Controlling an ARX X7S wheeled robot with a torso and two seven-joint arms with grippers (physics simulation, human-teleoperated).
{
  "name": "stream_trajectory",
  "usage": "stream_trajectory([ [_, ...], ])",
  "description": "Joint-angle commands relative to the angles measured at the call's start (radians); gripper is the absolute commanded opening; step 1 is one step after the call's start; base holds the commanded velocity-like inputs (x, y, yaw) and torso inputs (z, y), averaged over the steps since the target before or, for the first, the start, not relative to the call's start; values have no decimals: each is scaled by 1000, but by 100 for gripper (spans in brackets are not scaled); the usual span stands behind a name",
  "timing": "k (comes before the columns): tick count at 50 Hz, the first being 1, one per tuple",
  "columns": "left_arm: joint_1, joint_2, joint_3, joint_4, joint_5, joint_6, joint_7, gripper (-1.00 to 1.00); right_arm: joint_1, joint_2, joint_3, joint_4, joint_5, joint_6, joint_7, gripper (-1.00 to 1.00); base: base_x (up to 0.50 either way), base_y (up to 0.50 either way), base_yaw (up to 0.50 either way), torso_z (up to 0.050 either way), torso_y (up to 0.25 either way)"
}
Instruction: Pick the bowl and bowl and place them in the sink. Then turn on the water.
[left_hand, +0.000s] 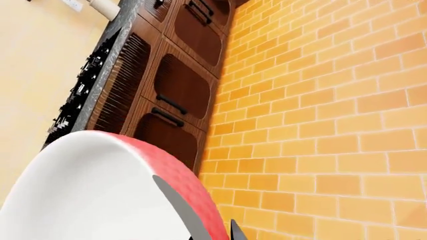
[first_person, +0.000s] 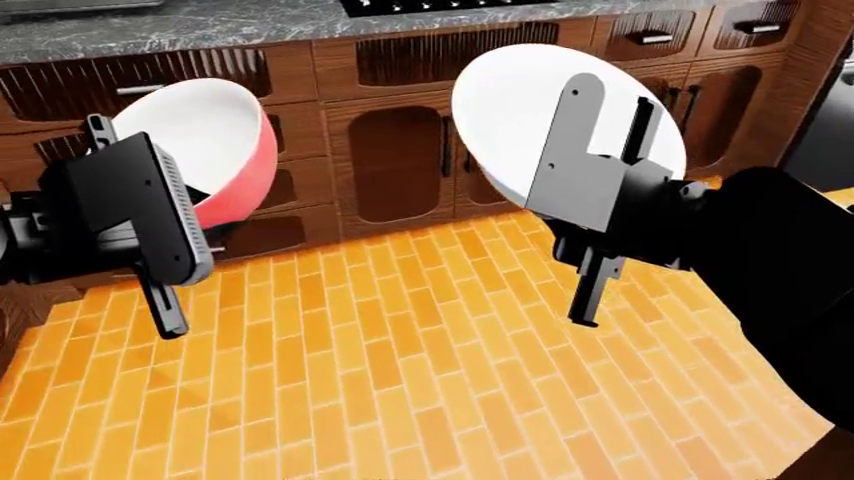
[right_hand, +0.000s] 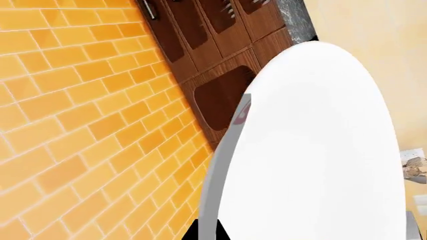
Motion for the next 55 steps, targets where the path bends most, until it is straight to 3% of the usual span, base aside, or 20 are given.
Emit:
stream_trajectory([
  [1,-8,-4,-32,12,-18,19,-8,-100,4,1,5,-2,-17,-5,3,-100,-3,-11,500,0,0],
  [55,5,-7,-7,7,40,60,-36,-100,-12,-11,3,7,-14,-20,12,-100,-1,-10,500,0,1],
])
